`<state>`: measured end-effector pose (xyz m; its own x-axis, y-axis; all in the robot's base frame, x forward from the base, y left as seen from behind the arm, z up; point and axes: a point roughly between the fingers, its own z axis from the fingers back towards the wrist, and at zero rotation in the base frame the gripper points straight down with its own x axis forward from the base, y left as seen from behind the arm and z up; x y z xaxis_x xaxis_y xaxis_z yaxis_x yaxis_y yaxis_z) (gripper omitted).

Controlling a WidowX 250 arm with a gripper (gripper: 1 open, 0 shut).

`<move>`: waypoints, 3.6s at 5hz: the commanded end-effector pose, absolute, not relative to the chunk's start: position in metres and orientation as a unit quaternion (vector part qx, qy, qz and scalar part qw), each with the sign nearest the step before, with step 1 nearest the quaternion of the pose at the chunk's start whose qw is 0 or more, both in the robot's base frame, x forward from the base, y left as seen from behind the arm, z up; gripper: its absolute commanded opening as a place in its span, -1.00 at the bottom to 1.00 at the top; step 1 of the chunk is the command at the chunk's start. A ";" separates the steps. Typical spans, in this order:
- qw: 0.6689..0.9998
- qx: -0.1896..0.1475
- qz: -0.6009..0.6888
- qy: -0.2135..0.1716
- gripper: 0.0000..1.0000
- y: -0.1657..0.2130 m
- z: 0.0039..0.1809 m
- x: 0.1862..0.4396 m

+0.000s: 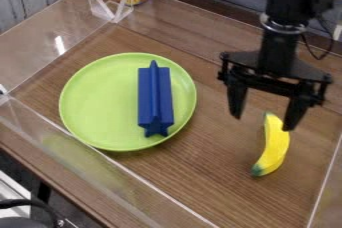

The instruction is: Put the banana in the green plate

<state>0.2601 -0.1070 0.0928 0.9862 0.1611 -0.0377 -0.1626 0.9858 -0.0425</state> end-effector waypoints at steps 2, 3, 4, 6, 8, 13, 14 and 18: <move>0.991 -0.036 0.126 -0.013 1.00 -0.111 0.104 0.258; 0.989 -0.038 0.144 -0.014 1.00 -0.105 0.101 0.255; 0.992 -0.041 0.116 -0.014 1.00 -0.103 0.101 0.255; 0.995 -0.046 0.089 -0.014 1.00 -0.107 0.090 0.256; 0.993 -0.049 0.102 -0.018 1.00 -0.115 0.070 0.260; 0.986 -0.048 0.152 -0.049 1.00 -0.128 0.066 0.285; 0.983 -0.047 0.169 -0.048 1.00 -0.134 0.059 0.285; 0.980 -0.043 0.188 -0.048 -1.00 -0.144 0.039 0.289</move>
<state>0.2805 -0.1372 0.0241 0.9244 0.3789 0.0432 -0.3759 0.9244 -0.0643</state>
